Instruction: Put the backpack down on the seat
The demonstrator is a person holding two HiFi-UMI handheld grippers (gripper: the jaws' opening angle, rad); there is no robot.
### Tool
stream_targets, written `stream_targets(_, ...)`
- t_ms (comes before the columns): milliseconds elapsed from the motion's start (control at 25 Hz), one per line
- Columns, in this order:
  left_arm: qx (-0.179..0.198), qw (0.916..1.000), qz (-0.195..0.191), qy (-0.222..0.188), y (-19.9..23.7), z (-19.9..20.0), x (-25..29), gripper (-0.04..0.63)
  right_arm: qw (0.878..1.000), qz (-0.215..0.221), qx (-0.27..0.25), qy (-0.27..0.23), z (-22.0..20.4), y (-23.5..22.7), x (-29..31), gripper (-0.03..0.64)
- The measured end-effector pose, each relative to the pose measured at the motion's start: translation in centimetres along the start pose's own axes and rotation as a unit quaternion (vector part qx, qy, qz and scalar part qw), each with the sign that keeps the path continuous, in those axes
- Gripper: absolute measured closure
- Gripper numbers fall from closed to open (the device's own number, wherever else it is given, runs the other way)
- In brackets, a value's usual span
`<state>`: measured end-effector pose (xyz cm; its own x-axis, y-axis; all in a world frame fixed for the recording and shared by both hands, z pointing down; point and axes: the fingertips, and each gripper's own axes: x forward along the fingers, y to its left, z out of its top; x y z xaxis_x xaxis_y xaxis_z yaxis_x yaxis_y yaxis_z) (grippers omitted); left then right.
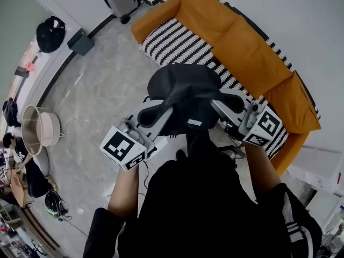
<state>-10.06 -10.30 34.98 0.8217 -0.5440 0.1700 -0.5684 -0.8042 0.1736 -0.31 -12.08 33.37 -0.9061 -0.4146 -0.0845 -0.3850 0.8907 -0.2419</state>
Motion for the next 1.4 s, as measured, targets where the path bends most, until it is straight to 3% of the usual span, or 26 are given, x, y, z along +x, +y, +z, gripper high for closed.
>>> stream_targets(240, -0.012, 0.9999, 0.008, 0.004, 2.1, 0.5, 1.9, 0.558, 1.000, 0.007, 0.001, 0.001, 0.7, -3.1, 1.1, 0.580)
stream_targets(880, -0.002, 0.9997, 0.021, 0.010, 12.1, 5.5, 13.6, 0.558, 1.000, 0.021, 0.007, -0.015, 5.3, -18.1, 3.5, 0.580)
stream_targets(1400, -0.008, 0.9995, 0.032, 0.002, 18.1, 7.1, 18.3, 0.558, 1.000, 0.018, -0.004, -0.006, 6.8, -25.3, 6.4, 0.580)
